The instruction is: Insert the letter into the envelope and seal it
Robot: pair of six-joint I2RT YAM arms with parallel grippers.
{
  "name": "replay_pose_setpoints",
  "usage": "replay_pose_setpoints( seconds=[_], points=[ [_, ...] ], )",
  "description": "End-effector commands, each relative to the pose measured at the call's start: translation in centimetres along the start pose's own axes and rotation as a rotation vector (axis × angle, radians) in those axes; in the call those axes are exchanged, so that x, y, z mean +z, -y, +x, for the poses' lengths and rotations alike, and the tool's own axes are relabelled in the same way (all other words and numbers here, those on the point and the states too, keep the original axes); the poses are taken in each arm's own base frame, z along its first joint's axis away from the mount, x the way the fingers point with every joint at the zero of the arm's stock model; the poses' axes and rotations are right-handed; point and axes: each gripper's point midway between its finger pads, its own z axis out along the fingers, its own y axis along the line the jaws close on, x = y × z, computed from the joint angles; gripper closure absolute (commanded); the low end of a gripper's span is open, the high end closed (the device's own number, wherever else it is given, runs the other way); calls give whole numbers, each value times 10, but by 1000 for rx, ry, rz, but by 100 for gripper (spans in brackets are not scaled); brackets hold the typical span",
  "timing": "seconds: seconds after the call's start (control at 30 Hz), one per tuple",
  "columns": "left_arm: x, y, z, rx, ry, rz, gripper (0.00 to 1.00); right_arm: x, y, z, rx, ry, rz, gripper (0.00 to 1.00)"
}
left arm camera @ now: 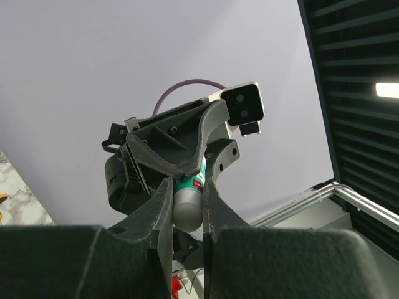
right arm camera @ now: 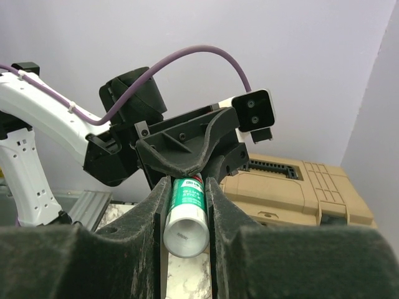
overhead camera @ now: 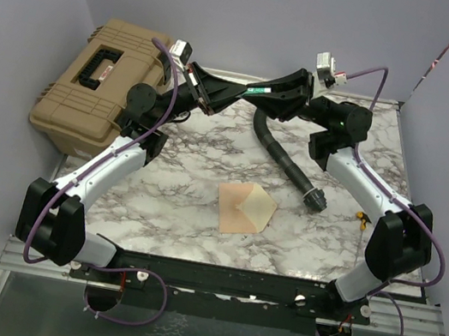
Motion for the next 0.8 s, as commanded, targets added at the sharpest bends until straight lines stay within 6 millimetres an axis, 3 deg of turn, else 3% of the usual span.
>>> replay_pose_setpoints(
  seconds=[0.0, 0.03, 0.17, 0.27, 0.33, 0.5, 0.67, 0.77],
  points=[
    [-2, 14, 0, 29, 19, 36, 100, 2, -9, -9, -12, -1, -8, 99],
    [-2, 14, 1, 29, 16, 37, 95, 2, -9, -9, -11, -1, -2, 99],
    [-4, 11, 1, 35, 14, 28, 39, 0, -2, -8, -3, -2, 48, 99],
    [-8, 3, 3, 46, 21, -6, 19, -2, 7, -5, 20, -15, 113, 100],
    [-12, -5, 5, 60, 18, -43, 15, -5, 16, -1, 52, -34, 181, 100],
    [-32, -50, 15, 141, -24, -266, 13, -27, 49, 22, 191, -117, 455, 99],
    [-78, -102, 26, 325, -90, -549, 12, -82, 79, 85, 389, -294, 837, 99],
    [-99, -127, 34, 328, -116, -645, 14, -110, 69, 122, 489, -405, 941, 99]
  ],
)
